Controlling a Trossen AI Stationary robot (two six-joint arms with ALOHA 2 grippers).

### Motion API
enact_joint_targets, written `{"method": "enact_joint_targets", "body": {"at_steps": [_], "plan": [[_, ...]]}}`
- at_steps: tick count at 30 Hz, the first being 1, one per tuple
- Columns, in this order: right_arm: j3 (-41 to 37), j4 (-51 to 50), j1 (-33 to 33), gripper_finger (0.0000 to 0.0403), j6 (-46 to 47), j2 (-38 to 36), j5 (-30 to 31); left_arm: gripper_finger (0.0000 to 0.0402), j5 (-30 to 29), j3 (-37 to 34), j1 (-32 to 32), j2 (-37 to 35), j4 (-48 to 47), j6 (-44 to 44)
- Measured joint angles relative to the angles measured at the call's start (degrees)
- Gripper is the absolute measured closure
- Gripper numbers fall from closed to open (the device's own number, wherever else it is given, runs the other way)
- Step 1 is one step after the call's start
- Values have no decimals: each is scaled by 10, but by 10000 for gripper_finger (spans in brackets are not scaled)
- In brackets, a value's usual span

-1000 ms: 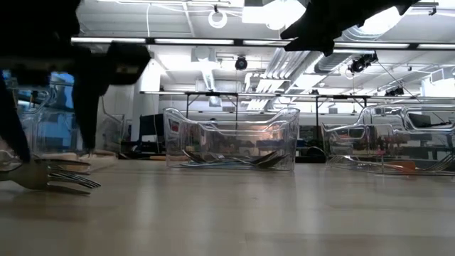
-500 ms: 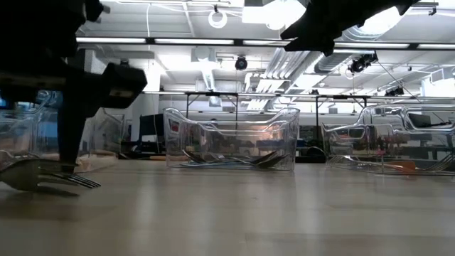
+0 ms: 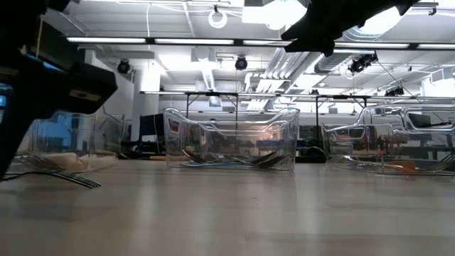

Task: Sort silverware by color (type)
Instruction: Put the light orange fork into the bottom left transparent bin

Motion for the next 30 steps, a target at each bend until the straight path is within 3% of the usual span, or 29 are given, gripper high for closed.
{"method": "enact_joint_targets", "body": {"at_steps": [8, 17, 20, 25, 30], "plan": [[0, 0, 0, 201, -11, 0, 0, 229, -5, 1, -3, -2, -93, -19], [0, -1, 0, 201, -9, 0, 1, 239, -6, 1, -3, -2, -94, -19], [0, -1, 0, 201, -9, 0, 1, 273, -9, 1, -3, -2, -94, -19], [0, -1, 0, 201, 5, 0, 1, 378, -12, 0, -1, -2, -95, -30], [0, -1, 0, 201, 5, 0, 1, 394, 0, -1, 2, -7, -96, -45]]}}
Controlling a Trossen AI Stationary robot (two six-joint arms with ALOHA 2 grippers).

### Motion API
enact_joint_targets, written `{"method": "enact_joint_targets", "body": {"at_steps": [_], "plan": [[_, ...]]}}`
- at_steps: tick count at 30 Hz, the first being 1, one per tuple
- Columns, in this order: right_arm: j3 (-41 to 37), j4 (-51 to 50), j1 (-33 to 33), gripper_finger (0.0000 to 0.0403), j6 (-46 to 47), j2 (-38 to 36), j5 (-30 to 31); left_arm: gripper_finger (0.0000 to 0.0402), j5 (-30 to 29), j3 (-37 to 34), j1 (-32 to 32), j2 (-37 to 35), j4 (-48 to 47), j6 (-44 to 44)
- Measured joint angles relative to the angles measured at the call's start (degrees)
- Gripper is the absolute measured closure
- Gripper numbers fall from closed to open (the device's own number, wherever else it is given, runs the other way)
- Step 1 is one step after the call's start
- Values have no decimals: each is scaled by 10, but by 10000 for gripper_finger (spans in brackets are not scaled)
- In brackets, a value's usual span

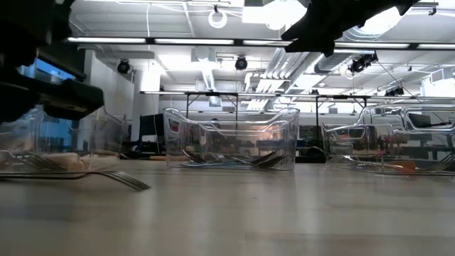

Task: Sort silverware by color (type)
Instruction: Put the light orange fork into the bottom left transparent bin

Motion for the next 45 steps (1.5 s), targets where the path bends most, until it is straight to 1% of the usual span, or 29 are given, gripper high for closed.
{"method": "enact_joint_targets", "body": {"at_steps": [6, 8, 13, 17, 21, 23, 26, 29, 31, 33, 36, 38, 40, 42, 45], "plan": [[0, 0, 0, 201, 0, 0, 0, 399, 1, 0, 1, -12, 16, -1], [0, 0, 0, 201, 0, 0, 0, 399, 2, 0, 3, -12, 18, -13], [0, 0, 0, 201, 0, 0, 0, 400, 51, 0, 4, -24, 27, -63], [0, -2, 0, 201, -6, 0, 0, 401, 93, 3, 3, -71, 29, -100], [0, -3, 0, 201, -19, 0, 1, 401, 99, 4, 11, -141, 31, -143], [0, -3, 0, 201, -20, 0, 2, 401, 83, 4, 28, -177, 50, -163], [0, -4, 0, 201, -20, 0, 2, 401, 17, 4, 70, -221, 91, -176], [0, -4, 0, 201, -20, 0, 2, 401, -45, 4, 134, -243, 131, -169], [0, -4, 0, 201, -20, 0, 2, 401, -56, 4, 182, -243, 172, -148], [0, -5, 0, 201, -20, 0, -5, 401, -53, -3, 223, -240, 247, -124], [0, -6, 0, 201, -8, 0, -14, 401, -31, -46, 275, -226, 437, -124], [0, -7, 1, 201, 12, 0, -16, 401, -30, -85, 303, -214, 550, -138], [0, -6, 2, 201, 33, 0, -24, 401, -43, -131, 328, -208, 637, -158], [0, -5, 4, 201, 51, 0, -33, 401, -70, -174, 348, -203, 714, -177], [0, 22, 7, 201, 66, 3, -39, 401, -107, -222, 367, -195, 823, -195]]}}
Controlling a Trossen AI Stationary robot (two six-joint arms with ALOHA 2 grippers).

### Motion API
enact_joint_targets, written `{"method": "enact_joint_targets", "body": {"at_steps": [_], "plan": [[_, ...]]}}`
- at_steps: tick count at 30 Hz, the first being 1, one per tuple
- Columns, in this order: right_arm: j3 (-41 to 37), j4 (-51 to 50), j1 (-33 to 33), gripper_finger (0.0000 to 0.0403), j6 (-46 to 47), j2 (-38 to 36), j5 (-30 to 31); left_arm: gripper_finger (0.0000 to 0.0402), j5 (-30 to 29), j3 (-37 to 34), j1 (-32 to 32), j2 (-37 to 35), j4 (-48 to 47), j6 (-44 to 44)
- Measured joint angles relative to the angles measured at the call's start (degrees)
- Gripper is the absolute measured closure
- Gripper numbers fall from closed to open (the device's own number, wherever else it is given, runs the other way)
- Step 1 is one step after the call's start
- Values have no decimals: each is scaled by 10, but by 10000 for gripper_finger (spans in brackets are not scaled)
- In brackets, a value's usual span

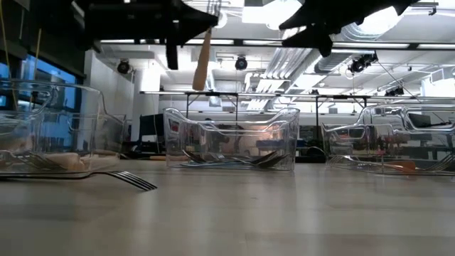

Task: Sort silverware by color (type)
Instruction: Put the light orange fork into the bottom left transparent bin

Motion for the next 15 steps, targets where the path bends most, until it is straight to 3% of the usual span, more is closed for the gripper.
{"method": "enact_joint_targets", "body": {"at_steps": [3, 8, 15], "plan": [[0, 63, 3, 201, 11, 6, -2, 401, -16, -22, 5, 0, 70, -3], [0, 168, 6, 201, 15, 26, -4, 401, -10, -27, 5, -4, 88, 16], [0, 186, 6, 201, 24, 53, -4, 401, 2, -27, 6, -4, 88, 17]]}}
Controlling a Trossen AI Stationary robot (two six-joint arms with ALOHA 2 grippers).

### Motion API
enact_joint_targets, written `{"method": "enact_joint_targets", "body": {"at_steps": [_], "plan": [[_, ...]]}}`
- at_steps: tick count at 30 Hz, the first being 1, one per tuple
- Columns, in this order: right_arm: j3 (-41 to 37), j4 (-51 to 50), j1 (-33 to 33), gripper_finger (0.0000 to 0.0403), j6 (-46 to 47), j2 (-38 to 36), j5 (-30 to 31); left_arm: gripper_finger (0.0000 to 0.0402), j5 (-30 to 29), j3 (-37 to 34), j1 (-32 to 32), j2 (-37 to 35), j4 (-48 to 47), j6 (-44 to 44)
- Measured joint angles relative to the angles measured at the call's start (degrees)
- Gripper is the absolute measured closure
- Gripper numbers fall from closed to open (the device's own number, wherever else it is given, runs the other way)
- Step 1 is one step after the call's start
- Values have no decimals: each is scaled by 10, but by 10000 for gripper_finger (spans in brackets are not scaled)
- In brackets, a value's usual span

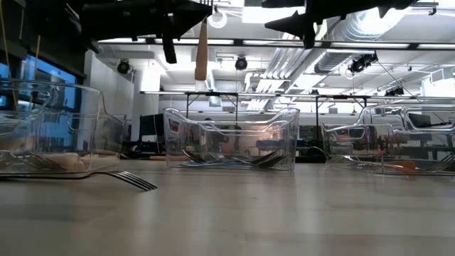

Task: Sort silverware by color (type)
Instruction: Put the light orange fork into the bottom left transparent bin

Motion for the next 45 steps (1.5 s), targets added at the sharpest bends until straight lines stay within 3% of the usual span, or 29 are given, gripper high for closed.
{"method": "enact_joint_targets", "body": {"at_steps": [9, 12, 15, 18, 22, 25, 29, 34, 41, 45], "plan": [[0, 2, 0, 201, 0, 8, 0, 401, -3, 0, 5, -7, -3, -10], [0, 2, 0, 201, -1, 8, 0, 401, 18, 0, 5, -40, -14, 0], [0, -7, 0, 201, -4, 8, 0, 401, 39, 0, 4, -104, -89, 34], [0, -9, -3, 201, -5, 8, 0, 401, 44, 17, -2, -186, -247, 75], [0, -11, -10, 201, -5, 8, 0, 401, 41, 100, -22, -285, -570, 157], [0, -11, -17, 201, -5, 8, 0, 401, 14, 180, -47, -314, -793, 207], [0, -11, -25, 201, -5, 8, 4, 401, -27, 258, -90, -313, -989, 249], [0, -11, -28, 201, 0, 8, 9, 401, -35, 253, -132, -309, -1042, 255], [0, -13, -28, 201, 28, 8, 23, 401, -33, 165, -170, -320, -1038, 234], [0, -13, -28, 201, 31, 8, 38, 401, -32, 123, -180, -330, -1055, 275]]}}
